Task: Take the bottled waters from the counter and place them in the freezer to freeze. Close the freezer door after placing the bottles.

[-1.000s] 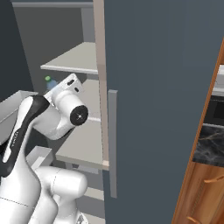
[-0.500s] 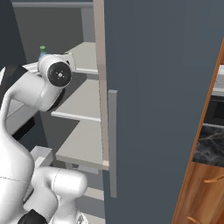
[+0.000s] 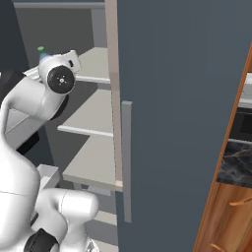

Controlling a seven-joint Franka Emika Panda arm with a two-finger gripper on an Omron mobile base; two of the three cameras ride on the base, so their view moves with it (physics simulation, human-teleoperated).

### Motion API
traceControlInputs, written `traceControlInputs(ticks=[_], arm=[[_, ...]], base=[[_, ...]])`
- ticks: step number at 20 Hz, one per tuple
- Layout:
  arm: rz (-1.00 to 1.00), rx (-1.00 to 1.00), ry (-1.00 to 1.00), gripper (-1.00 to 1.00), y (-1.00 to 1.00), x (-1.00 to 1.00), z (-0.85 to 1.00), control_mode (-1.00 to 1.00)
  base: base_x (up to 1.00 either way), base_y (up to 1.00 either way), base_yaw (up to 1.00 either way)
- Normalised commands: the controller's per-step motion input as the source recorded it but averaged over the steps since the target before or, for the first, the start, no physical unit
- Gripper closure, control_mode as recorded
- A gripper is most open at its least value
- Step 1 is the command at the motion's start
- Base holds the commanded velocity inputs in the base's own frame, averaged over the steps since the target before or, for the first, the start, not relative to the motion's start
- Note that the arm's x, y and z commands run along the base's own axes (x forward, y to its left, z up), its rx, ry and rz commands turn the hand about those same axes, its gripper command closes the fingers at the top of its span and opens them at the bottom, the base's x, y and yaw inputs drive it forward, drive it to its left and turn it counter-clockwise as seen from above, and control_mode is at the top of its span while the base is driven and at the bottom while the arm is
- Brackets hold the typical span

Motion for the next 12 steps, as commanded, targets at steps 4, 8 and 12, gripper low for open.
traceControlInputs(ticks=[4,8,12], arm=[[-0.08,0.03,0.02,1.0,0.04,0.52,0.28,-1.0],[-0.08,0.01,0.07,1.0,0.06,0.57,0.4,-1.0],[-0.06,0.0,0.05,1.0,0.04,0.52,0.14,-1.0]], base=[[0.0,0.0,0.0],[0.0,0.0,0.0],[0.0,0.0,0.0]])
